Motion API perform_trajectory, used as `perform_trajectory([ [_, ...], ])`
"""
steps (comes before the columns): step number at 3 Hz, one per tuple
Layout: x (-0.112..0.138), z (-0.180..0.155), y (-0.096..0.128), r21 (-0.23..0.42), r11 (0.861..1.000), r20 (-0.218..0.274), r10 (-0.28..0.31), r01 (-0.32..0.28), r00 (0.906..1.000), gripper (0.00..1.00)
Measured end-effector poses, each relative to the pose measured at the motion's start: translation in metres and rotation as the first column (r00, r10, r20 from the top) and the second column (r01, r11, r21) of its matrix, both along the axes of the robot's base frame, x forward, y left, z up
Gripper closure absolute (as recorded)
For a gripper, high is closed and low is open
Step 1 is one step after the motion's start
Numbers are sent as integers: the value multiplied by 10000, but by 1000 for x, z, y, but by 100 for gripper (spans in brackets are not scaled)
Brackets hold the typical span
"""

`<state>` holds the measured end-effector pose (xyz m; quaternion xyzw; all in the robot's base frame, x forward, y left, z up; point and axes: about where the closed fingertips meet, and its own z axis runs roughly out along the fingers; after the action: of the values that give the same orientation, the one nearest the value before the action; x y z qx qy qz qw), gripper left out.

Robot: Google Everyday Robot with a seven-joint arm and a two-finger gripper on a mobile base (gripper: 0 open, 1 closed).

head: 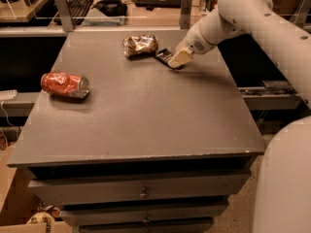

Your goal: Move rxbar chocolate near orange can

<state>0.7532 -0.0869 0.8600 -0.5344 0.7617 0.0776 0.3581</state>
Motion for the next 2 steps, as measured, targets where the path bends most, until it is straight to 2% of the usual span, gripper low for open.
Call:
perform_trajectory([
  [1, 3, -1, 0, 16, 10000, -14, -20, 21, 10000, 0],
  [2, 3, -1, 0, 17, 10000, -15, -21, 21, 10000, 0],
])
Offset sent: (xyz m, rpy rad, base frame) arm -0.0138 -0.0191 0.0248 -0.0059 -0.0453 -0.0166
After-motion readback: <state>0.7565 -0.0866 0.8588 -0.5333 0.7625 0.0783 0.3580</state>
